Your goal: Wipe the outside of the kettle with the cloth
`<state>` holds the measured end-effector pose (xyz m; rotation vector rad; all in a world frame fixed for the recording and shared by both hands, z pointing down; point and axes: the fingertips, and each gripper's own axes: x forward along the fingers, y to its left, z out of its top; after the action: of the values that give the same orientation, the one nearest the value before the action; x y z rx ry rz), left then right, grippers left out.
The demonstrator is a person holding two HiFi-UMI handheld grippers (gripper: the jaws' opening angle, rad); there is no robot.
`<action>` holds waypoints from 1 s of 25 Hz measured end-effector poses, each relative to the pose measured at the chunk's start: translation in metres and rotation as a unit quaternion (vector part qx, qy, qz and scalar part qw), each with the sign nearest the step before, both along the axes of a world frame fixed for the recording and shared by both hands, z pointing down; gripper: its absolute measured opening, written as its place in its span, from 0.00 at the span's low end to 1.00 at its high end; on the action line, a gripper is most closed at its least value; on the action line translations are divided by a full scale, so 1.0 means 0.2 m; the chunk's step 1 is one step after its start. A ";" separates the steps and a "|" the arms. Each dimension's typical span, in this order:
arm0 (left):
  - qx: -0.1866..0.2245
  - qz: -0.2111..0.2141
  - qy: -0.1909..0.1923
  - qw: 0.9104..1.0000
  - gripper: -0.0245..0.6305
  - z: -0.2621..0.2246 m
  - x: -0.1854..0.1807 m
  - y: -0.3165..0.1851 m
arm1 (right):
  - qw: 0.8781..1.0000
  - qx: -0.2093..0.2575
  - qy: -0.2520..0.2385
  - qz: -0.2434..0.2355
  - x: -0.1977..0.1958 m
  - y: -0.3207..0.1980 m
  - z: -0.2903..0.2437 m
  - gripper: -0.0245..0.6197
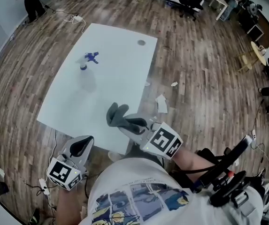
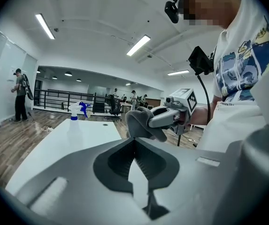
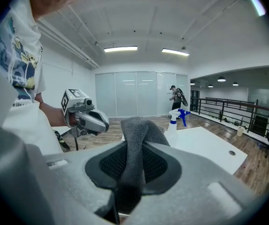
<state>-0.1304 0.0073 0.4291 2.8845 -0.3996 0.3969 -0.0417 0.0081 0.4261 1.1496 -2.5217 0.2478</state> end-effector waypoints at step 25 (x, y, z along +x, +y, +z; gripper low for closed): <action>-0.016 0.007 -0.008 1.000 0.04 0.04 0.01 -0.05 | 0.999 0.000 0.020 -0.025 -0.08 -0.10 0.01 0.15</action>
<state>-0.1293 -0.0023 0.4381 2.8567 -0.3710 0.4246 -0.0585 -0.0122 0.4288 1.0791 -2.5110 0.2093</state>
